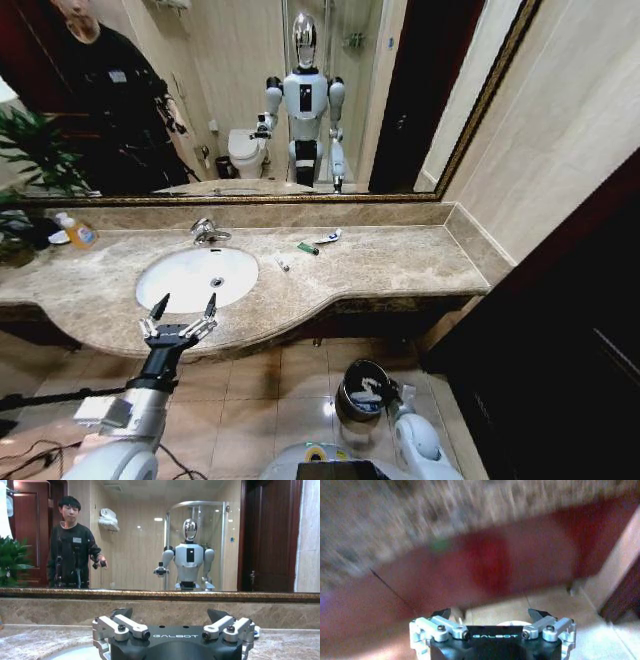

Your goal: Pick up the trash from the sink and place it in the trash bin.

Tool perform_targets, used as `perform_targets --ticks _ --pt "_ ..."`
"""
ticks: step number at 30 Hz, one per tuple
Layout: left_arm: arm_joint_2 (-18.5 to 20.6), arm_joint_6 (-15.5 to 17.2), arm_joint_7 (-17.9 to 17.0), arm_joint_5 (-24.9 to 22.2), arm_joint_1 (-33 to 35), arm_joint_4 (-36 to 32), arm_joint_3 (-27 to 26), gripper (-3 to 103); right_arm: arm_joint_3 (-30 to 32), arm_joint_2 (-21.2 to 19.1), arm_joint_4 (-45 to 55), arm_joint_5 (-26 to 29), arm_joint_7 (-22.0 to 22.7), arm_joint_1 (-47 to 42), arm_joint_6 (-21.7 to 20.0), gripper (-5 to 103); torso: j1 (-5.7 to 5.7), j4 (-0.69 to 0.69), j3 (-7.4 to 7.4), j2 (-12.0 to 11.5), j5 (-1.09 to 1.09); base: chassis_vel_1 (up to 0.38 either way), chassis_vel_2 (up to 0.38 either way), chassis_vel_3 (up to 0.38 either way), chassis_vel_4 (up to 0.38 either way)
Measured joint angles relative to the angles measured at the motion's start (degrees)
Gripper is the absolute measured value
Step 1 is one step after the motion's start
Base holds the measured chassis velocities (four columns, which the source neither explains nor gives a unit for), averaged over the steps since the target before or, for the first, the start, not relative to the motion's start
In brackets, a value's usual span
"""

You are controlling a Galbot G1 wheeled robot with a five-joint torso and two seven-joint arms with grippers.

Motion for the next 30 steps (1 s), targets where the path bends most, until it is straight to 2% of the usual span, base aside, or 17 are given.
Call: perform_targets --ticks 2,10,19,23,25,27,30 --pt "0.0 0.0 0.0 0.0 0.0 0.0 0.0 100 -0.1 -0.1 6.8 -0.1 0.2 -1.6 -2.1 100 0.00 0.00 0.00 0.0 0.00 0.000 0.000 0.000 0.000" --pt "0.0 0.0 0.0 0.0 0.0 0.0 0.0 100 -0.7 -0.4 21.1 0.6 0.5 -3.4 -6.6 100 0.00 0.00 0.00 0.0 0.00 0.000 0.000 0.000 0.000" --pt "0.0 0.0 0.0 0.0 0.0 0.0 0.0 100 -1.9 -1.7 30.9 3.0 1.7 -1.0 -9.2 100 0.00 -0.01 0.00 0.0 0.00 0.000 0.000 0.000 0.000" --pt "0.0 0.0 0.0 0.0 0.0 0.0 0.0 100 -1.9 -3.5 31.2 4.9 -1.6 1.4 -9.2 100 0.00 0.00 0.00 0.0 0.00 0.000 0.000 0.000 0.000" --pt "0.0 0.0 0.0 0.0 0.0 0.0 0.0 100 -1.9 -5.2 29.7 5.6 -5.8 3.8 -8.2 100 0.00 0.00 0.00 0.0 0.01 0.000 0.000 0.000 0.000" --pt "0.0 0.0 0.0 0.0 0.0 0.0 0.0 100 -1.9 -5.8 29.1 6.0 -6.6 4.7 -8.0 100 0.00 0.00 0.00 0.0 0.01 0.000 0.000 0.000 0.000" --pt "0.0 0.0 0.0 0.0 0.0 0.0 0.0 100 -2.5 -8.0 25.5 7.2 -11.1 9.0 -7.4 100 0.00 0.00 0.00 0.0 0.01 0.000 0.000 0.000 0.000"
